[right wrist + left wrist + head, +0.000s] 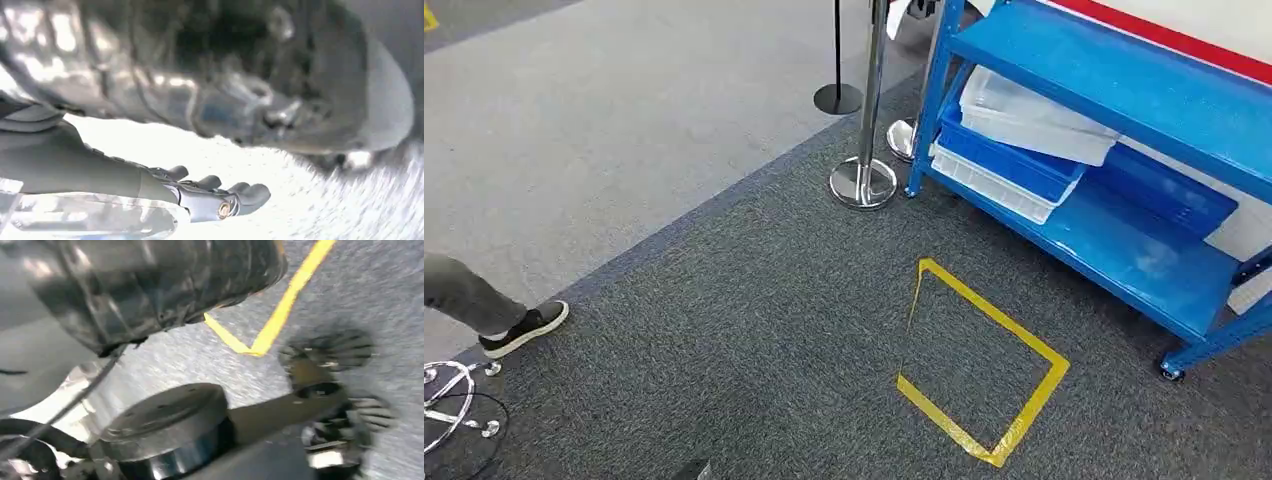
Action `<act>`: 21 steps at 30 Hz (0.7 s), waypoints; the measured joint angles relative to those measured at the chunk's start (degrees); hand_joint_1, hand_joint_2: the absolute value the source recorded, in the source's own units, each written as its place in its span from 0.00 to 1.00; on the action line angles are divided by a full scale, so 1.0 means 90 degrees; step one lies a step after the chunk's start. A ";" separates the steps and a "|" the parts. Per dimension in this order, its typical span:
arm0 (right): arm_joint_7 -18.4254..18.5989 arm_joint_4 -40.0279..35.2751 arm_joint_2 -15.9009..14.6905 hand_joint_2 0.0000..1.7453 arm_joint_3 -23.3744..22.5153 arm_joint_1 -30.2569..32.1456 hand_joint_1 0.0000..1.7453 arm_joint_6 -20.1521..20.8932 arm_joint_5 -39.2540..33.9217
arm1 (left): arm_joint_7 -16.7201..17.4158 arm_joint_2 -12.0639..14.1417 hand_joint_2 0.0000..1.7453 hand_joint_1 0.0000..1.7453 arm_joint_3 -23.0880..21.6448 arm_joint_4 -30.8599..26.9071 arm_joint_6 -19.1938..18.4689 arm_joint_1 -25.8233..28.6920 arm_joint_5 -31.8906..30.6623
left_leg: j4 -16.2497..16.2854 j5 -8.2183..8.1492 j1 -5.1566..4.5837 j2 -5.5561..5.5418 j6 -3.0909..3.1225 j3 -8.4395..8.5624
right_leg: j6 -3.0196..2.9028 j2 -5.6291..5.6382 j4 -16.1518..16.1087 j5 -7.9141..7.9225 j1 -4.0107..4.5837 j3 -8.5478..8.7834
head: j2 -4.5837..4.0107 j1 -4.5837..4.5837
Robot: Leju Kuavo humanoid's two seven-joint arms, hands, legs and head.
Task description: Take the parts from the cabinet and place them on the table.
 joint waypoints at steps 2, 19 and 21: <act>-0.0127 0.0005 -0.0010 0.00 -0.0153 0.0089 0.00 -0.0060 -0.0209 | 0.0207 -0.0002 0.00 0.00 -0.0012 0.0000 -0.0015 -0.0075 -0.0194 | 0.0020 -0.0054 0.0001 0.0020 -0.0060 -0.0020 | -0.0092 0.0126 -0.0101 0.0076 -0.0087 0.0050 | 0.0002 0.0002; -0.0410 0.0010 0.0114 0.00 -0.0512 0.0222 0.00 -0.0169 -0.0252 | 0.0150 0.0107 0.00 0.00 -0.0391 0.0000 0.1023 -0.0701 -0.0583 | 0.0005 0.0096 0.0156 -0.0988 0.0043 -0.0064 | 0.0167 0.0648 0.0443 -0.0099 -0.0126 -0.0421 | 0.0000 0.0024; -0.0496 0.0010 0.0105 0.00 -0.0515 0.0223 0.00 -0.0199 -0.0308 | -0.0044 0.0129 0.00 0.00 -0.0406 0.0000 0.0818 -0.0685 -0.0371 | 0.0005 0.0087 0.0110 -0.0760 0.0064 -0.0078 | 0.0205 0.0451 0.1449 -0.0587 -0.0156 -0.0880 | 0.0002 0.0022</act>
